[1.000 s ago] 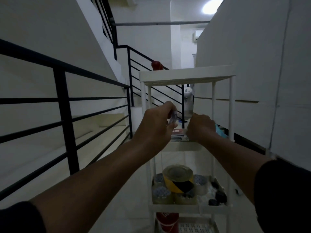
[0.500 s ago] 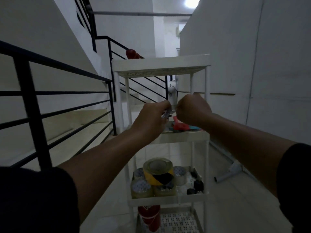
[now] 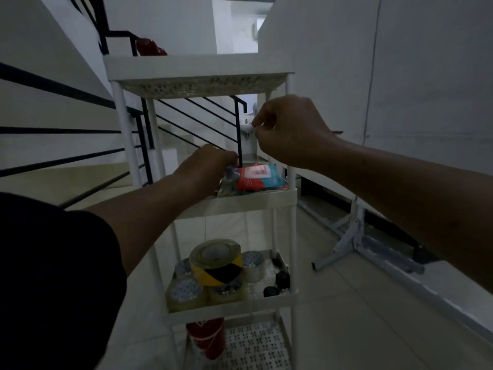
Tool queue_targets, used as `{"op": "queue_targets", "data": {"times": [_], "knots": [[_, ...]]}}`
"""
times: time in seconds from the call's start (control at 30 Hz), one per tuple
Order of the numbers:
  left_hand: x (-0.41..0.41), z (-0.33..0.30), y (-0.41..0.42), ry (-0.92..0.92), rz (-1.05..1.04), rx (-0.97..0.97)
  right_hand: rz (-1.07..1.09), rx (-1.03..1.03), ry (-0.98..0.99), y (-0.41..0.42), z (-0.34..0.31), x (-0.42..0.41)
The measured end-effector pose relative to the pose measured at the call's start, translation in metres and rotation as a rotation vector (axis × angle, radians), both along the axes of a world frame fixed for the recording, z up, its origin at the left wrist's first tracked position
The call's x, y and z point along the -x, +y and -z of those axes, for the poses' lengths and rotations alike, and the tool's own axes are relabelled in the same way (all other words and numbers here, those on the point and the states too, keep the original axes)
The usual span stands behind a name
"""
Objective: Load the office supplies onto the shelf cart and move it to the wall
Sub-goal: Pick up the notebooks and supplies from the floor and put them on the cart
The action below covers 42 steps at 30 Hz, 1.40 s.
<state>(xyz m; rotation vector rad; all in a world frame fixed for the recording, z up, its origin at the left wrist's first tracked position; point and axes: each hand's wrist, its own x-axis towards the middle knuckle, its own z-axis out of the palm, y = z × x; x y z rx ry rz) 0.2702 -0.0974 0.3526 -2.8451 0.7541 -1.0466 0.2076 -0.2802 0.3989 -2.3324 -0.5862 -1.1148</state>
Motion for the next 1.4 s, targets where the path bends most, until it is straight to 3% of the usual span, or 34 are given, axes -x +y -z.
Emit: {"op": "queue_targets", "data": {"times": [0.4, 0.67, 0.9, 1.07, 1.4], "knots": [[-0.007, 0.016, -0.010, 0.151, -0.069, -0.038, -0.035, 0.015, 0.041, 0.006, 0.019, 0.001], [0.015, 0.008, -0.011, 0.099, -0.100, 0.162, 0.007, 0.008, 0.125, 0.004, 0.046, 0.000], [0.091, 0.021, -0.014, -0.028, -0.020, 0.415, 0.035, 0.000, 0.187, 0.004, 0.074, 0.034], [0.154, 0.079, -0.029, 0.162, -0.004, 0.601, 0.015, -0.012, 0.309, -0.006, 0.117, 0.062], [0.194, 0.245, -0.020, 0.578, -0.141, 0.553, -0.016, -0.061, 0.642, -0.042, 0.283, 0.100]]}}
